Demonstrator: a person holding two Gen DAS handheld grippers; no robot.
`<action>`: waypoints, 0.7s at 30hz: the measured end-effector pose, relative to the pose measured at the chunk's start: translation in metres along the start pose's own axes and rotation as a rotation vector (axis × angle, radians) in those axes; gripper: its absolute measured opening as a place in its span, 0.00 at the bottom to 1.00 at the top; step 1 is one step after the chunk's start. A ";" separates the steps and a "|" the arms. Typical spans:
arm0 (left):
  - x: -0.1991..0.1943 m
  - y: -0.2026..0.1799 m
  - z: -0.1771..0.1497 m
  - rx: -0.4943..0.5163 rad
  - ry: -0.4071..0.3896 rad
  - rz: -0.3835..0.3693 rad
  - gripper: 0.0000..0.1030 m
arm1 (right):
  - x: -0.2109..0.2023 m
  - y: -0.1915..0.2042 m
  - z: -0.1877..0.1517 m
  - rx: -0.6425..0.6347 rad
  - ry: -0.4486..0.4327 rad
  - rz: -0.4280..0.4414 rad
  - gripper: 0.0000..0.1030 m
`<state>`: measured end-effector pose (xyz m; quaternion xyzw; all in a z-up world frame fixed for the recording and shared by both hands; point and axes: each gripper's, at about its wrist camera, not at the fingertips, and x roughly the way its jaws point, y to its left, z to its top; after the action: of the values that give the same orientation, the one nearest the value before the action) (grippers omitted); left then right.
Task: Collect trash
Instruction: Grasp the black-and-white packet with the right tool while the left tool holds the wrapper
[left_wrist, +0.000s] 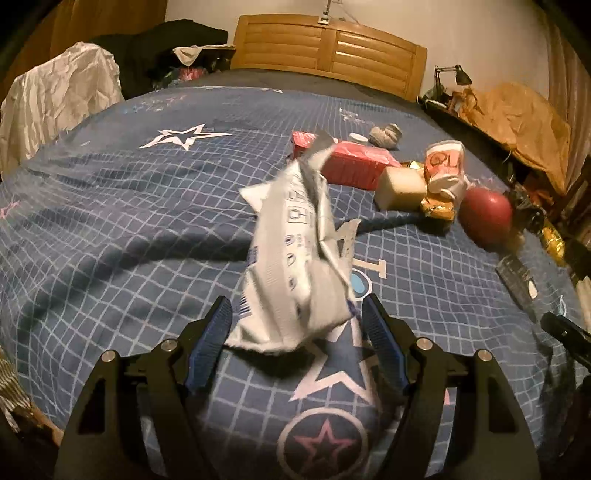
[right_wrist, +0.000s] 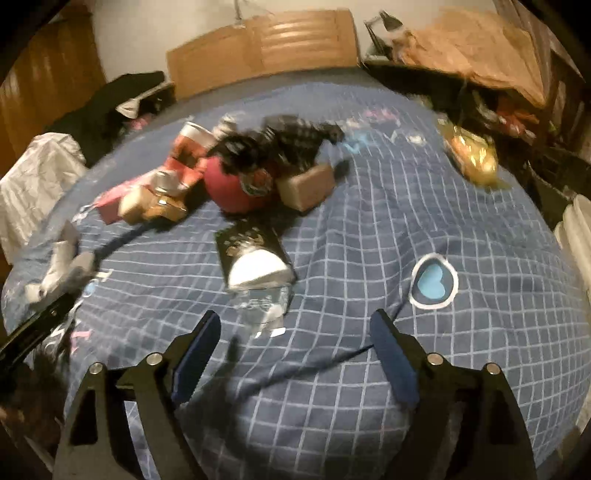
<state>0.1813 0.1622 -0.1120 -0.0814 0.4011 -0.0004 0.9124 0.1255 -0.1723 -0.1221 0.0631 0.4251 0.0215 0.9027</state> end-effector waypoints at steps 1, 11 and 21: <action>-0.002 0.003 0.000 -0.010 -0.001 -0.006 0.68 | -0.002 0.005 0.000 -0.034 -0.014 0.004 0.82; -0.004 -0.001 0.005 0.013 -0.005 -0.034 0.68 | 0.040 0.026 0.020 -0.171 0.025 0.027 0.67; 0.003 -0.010 0.003 0.035 0.024 -0.030 0.29 | 0.032 0.014 0.012 -0.125 -0.015 0.091 0.35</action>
<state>0.1861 0.1530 -0.1105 -0.0715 0.4109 -0.0220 0.9086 0.1554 -0.1571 -0.1375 0.0260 0.4130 0.0884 0.9061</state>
